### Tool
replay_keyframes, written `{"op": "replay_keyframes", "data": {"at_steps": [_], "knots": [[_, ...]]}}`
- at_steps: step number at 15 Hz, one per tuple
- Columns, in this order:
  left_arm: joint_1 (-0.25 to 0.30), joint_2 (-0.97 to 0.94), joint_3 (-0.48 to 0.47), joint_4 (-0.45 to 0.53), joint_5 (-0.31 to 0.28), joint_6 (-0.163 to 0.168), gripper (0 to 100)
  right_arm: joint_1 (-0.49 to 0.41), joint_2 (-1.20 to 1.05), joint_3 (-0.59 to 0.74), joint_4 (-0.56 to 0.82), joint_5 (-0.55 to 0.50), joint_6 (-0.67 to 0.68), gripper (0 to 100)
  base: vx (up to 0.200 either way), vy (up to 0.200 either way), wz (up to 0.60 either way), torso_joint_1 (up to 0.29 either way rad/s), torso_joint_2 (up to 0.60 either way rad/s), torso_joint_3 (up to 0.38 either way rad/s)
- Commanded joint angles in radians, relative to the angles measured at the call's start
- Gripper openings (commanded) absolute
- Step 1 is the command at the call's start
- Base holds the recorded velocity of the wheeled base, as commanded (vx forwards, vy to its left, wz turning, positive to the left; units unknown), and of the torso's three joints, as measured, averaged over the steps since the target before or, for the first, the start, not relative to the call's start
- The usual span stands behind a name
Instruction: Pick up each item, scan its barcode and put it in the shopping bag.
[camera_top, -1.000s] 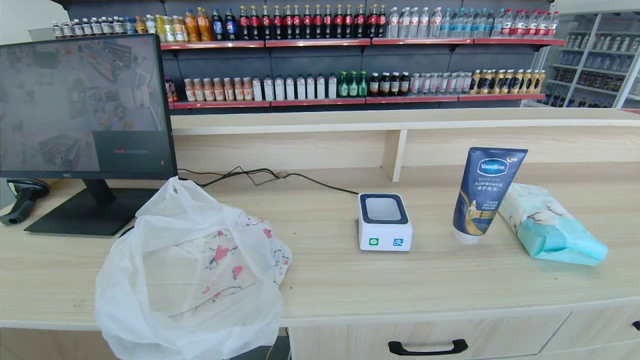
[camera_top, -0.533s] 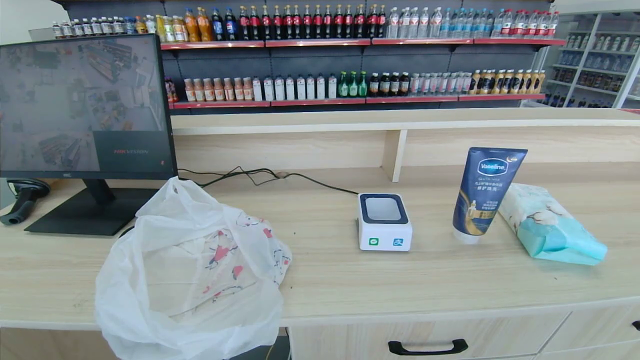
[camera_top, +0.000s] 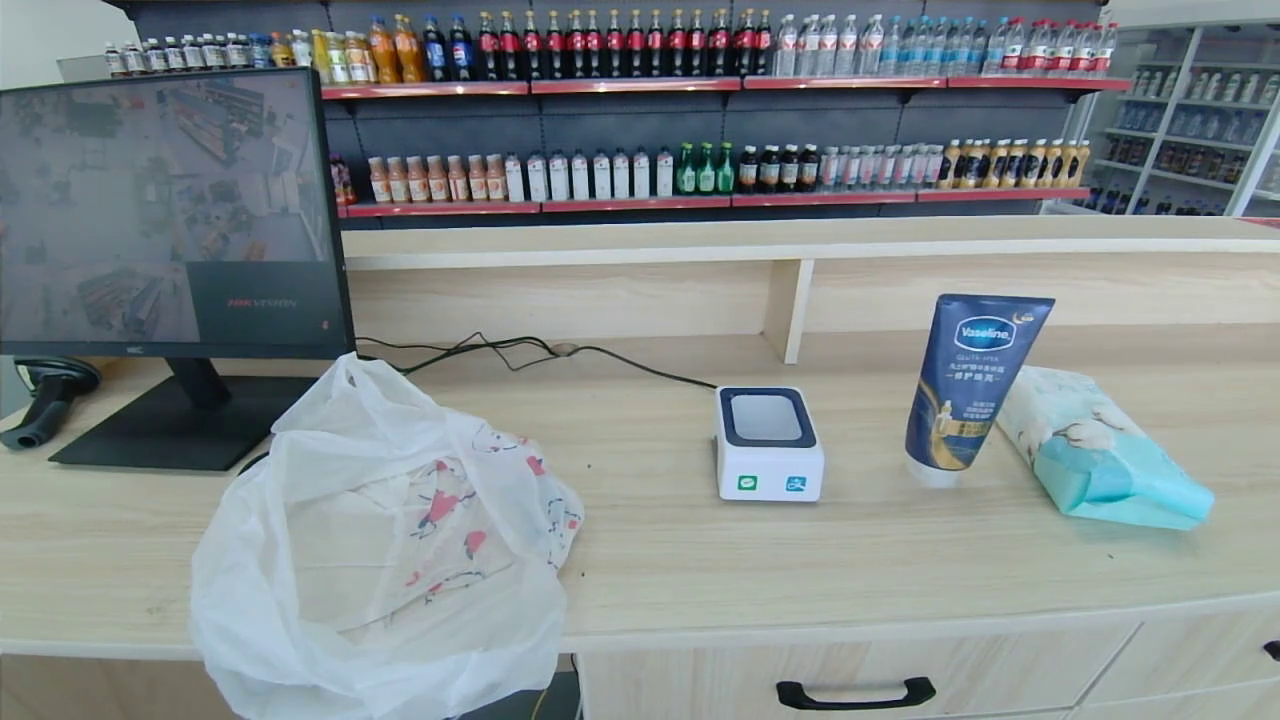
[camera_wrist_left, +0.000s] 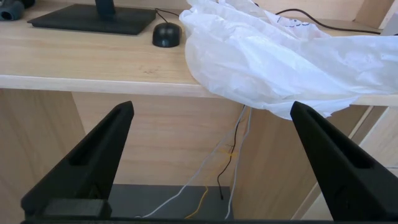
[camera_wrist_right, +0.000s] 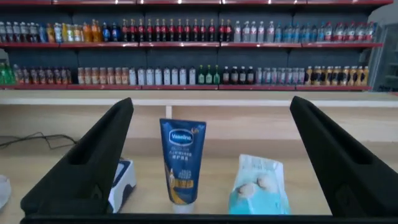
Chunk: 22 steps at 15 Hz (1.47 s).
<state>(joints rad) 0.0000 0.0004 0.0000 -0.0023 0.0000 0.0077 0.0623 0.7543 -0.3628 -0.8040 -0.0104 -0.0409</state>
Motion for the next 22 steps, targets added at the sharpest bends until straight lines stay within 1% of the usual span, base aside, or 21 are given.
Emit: {"op": "replay_keyframes", "data": {"at_steps": [1,2,3,5,7,9,11,15,18,22], "knots": [[0.000,0.000,0.000,-0.001,0.000,0.000,100,-0.033,0.660,-0.162,-0.653,0.006,-0.053,100,0.000,0.000,0.00,0.000,0.00,0.000],[0.000,0.000,0.000,-0.001,0.000,0.000,100,-0.032,0.731,-0.151,-0.748,0.006,-0.060,100,0.000,0.000,0.00,0.000,0.00,0.000],[0.000,0.000,0.000,-0.001,0.000,0.000,100,-0.032,0.764,-0.134,-0.767,0.007,-0.070,100,0.000,0.000,0.00,0.000,0.00,0.000],[0.000,0.000,0.000,0.001,0.000,0.000,100,-0.029,0.789,-0.099,-0.767,0.024,-0.070,100,0.000,0.000,0.00,0.000,0.00,0.000],[0.000,0.000,0.000,0.001,0.000,0.000,100,-0.024,0.795,-0.036,-0.767,0.029,-0.070,100,0.000,0.000,0.00,0.000,0.00,0.000],[0.000,0.000,0.000,-0.001,0.000,0.000,100,-0.021,0.797,-0.008,-0.767,0.029,-0.070,100,0.000,0.000,0.00,0.000,0.00,0.000],[0.000,0.000,0.000,-0.001,0.000,0.000,100,0.013,0.821,0.010,-0.767,0.029,-0.073,100,0.000,0.000,0.00,0.000,0.00,0.000],[0.000,0.000,0.000,-0.001,0.000,0.000,100,0.010,0.841,0.062,-0.767,0.029,-0.073,100,0.000,0.000,0.00,0.000,0.00,0.000],[0.000,0.000,0.000,-0.001,0.000,0.000,100,0.001,0.843,0.068,-0.767,0.027,-0.065,100,0.000,0.000,0.00,0.000,0.00,0.000],[0.000,0.000,0.000,0.001,0.000,0.000,100,-0.061,0.887,0.024,-0.767,0.027,-0.042,100,0.000,0.000,0.00,0.000,0.00,0.000]]}}
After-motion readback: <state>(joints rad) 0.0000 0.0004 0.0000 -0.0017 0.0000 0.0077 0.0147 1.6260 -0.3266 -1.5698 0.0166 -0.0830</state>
